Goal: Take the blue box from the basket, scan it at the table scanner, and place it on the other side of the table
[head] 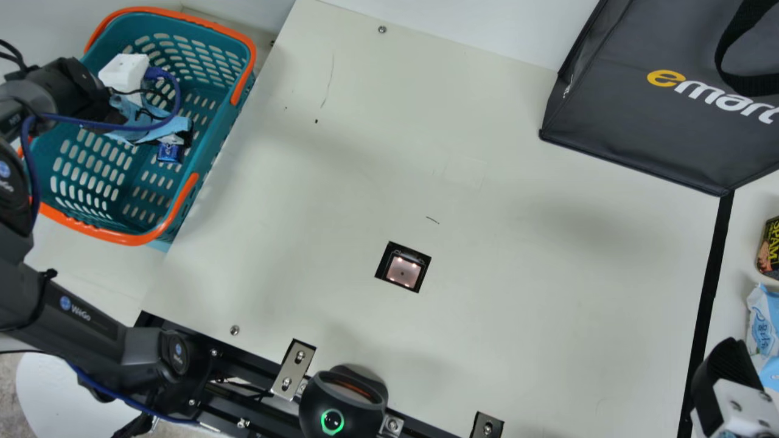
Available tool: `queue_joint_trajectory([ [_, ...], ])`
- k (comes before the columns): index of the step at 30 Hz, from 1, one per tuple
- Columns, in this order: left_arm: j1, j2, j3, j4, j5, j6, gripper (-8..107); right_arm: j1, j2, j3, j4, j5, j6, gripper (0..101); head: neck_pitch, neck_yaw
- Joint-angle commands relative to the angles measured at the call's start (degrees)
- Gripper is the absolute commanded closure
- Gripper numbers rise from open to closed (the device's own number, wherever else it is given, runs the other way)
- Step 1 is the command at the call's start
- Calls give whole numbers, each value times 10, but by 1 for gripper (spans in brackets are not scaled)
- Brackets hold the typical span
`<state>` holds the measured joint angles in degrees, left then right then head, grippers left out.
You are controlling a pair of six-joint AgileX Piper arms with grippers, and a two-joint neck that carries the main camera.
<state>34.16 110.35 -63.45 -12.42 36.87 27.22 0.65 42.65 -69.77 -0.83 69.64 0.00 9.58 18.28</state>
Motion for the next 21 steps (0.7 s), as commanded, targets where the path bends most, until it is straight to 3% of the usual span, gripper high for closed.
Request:
queue_joint_trajectory([
  [1,0,-5,-3,3,8,-5,107,0,0,0,0,0,0,6,-17,1],
  [21,-4,-78,-44,13,86,-43,107,0,0,0,0,0,0,6,-17,1],
])
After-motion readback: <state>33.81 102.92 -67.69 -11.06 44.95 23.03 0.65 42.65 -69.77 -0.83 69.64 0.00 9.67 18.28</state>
